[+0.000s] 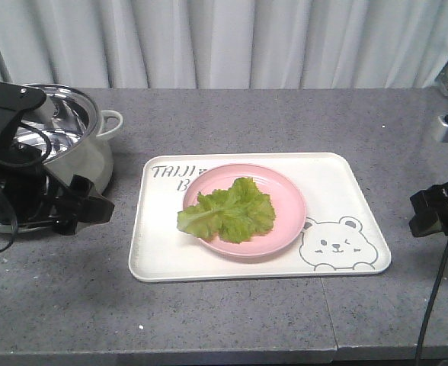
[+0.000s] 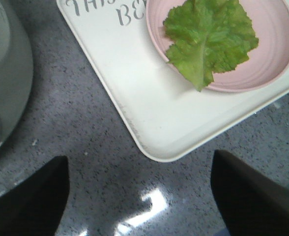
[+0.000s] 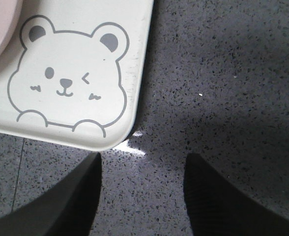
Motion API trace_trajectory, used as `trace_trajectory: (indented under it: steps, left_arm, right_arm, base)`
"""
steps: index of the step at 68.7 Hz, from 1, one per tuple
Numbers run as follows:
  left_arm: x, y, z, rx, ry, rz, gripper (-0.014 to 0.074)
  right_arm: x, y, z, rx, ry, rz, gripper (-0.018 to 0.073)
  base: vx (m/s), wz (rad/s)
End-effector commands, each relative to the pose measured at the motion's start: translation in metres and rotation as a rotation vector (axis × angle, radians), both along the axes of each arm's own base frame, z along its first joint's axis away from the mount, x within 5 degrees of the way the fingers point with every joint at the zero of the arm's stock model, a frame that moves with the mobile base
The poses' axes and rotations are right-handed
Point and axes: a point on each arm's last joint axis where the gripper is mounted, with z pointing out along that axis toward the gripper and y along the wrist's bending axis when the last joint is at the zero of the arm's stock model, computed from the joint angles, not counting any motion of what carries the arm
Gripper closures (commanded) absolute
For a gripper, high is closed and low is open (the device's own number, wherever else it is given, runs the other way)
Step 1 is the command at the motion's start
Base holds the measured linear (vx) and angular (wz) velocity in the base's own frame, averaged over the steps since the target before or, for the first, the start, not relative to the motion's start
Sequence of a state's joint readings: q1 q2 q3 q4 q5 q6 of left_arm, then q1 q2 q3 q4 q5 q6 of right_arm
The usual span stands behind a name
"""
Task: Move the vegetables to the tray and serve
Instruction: 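Lower both grippers to the tray's near edges to grip it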
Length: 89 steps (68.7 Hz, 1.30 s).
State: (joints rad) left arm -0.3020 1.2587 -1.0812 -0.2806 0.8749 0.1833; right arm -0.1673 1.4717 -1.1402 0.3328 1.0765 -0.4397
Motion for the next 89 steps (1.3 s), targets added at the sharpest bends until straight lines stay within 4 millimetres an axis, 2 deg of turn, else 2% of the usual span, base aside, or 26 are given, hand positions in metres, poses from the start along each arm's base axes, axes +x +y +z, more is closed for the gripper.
trace_trajectory:
  steps: [1,20,39,56,71,89]
  left_arm:
    - [0.002,-0.005,0.005,-0.062,0.032,0.01,0.002]
    - [0.031,-0.022,-0.037,-0.109,0.203,0.031,0.002]
    - [0.054,-0.029,-0.066,-0.13,0.242,0.079,0.002]
    - [0.067,-0.034,-0.084,-0.157,0.268,0.116,0.002]
    - [0.071,-0.037,-0.091,-0.168,0.28,0.112,0.0038]
    - [0.076,-0.039,-0.099,-0.19,0.284,0.139,0.01]
  right_arm:
    - [0.003,0.0,0.013,-0.003,-0.071,0.02,0.0192]
    - [0.007,0.0,0.011,-0.01,-0.091,0.036,0.0192]
    - [0.011,0.002,0.014,0.001,-0.152,0.08,0.0192]
    - [0.012,0.005,0.015,0.039,-0.168,0.075,0.0192]
    - [0.014,0.006,0.016,0.057,-0.183,0.063,0.0192]
    - [0.027,0.006,-0.007,0.094,-0.109,0.054,0.0192]
  base:
    - [0.0,0.0]
    - [0.0,0.0]
    - [0.0,0.0]
    - [0.0,0.0]
    - [0.0,0.0]
    - [0.0,0.0]
